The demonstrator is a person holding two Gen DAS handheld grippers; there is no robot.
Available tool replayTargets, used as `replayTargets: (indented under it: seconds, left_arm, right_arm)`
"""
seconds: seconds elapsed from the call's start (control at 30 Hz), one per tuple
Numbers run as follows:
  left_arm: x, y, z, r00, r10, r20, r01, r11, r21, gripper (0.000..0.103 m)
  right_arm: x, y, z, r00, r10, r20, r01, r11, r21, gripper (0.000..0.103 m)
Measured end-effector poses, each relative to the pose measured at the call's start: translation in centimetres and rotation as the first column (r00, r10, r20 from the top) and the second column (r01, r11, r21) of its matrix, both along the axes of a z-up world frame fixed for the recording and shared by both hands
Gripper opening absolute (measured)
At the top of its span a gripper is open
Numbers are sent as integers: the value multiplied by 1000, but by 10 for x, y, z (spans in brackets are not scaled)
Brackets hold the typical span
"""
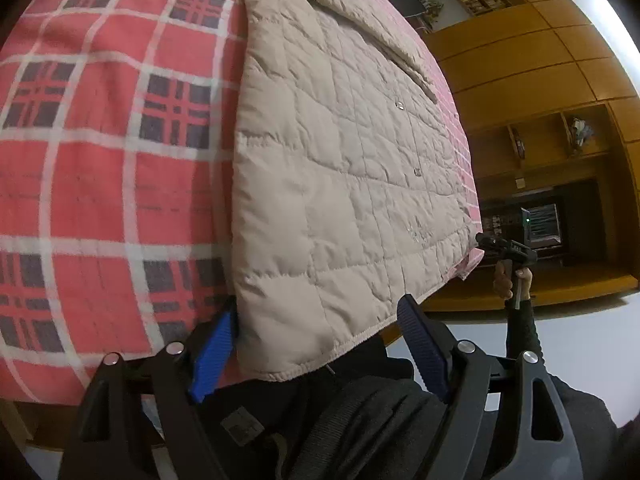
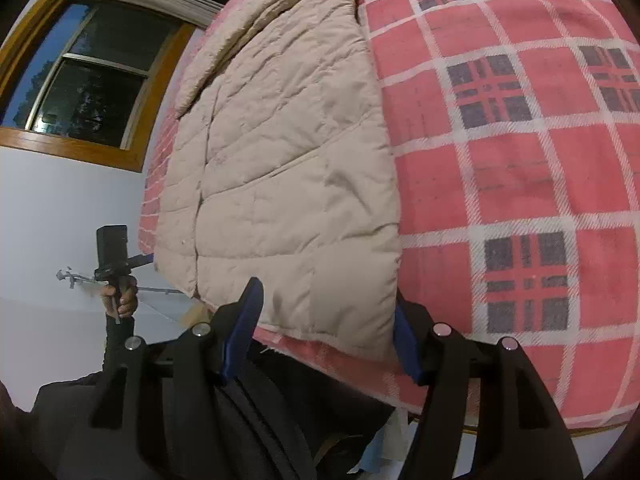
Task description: Fold large clothes
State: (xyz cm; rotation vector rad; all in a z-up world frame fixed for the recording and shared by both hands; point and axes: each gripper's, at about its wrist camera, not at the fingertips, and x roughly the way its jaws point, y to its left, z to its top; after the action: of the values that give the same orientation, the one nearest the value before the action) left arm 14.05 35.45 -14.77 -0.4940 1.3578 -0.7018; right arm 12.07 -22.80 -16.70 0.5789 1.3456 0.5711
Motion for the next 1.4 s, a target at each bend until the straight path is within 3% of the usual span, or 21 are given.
replayTargets:
  seconds: [0.1, 0.23, 0.33, 0.4, 0.63, 0.7, 0.73, 0.77, 0.9, 1.13, 1.4]
  left_arm:
    - [5, -3, -5, 999, 27, -25, -28, 999, -43, 78]
    - [11, -8, -9, 998, 45, -43, -47, 998, -46, 77]
    - [10, -2, -8, 998, 48, -46, -49, 998, -38, 67]
    - [9, 0, -6, 998, 39, -49, -41, 999, -35, 51]
    - [10, -3, -3, 999, 31, -39, -32, 999, -23, 44]
    - [11, 1, -7, 998, 45, -48, -46, 998, -30, 36]
    - [11, 3, -8, 997, 54, -52, -56, 998, -36, 34]
    - [10, 4, -8, 997, 58, -50, -60, 997, -42, 27]
    - [7, 7, -3, 997, 75, -31, -77, 994, -71, 14]
    - [6, 3, 35, 995, 81, 56, -76, 992, -97, 12]
    - [32, 10, 84, 982, 108, 156, -88, 988, -130, 11]
  right_arm:
    - [-3, 2, 0, 1000, 2, 4, -3, 1000, 30, 61]
    - [-3, 3, -3, 1000, -8, 2, 8, 999, 52, 59]
    - [-4, 6, -7, 1000, 1, -8, -1, 998, 59, 51]
    - [-5, 7, -7, 1000, 4, -11, -3, 998, 61, 48]
    - [1, -1, -15, 999, -39, -30, 42, 995, 86, 48]
    - [2, -4, -17, 998, -47, -30, 50, 995, 92, 43]
    - [2, -5, -15, 999, -44, -22, 46, 995, 86, 34]
    - [2, -4, -13, 999, -40, -10, 41, 996, 77, 24]
    - [-3, -3, 2, 999, -35, 35, 33, 997, 66, 12]
    - [-1, 3, 40, 991, -50, 128, 37, 994, 103, 10]
    - [32, 8, 92, 964, -79, 253, 51, 992, 112, 8]
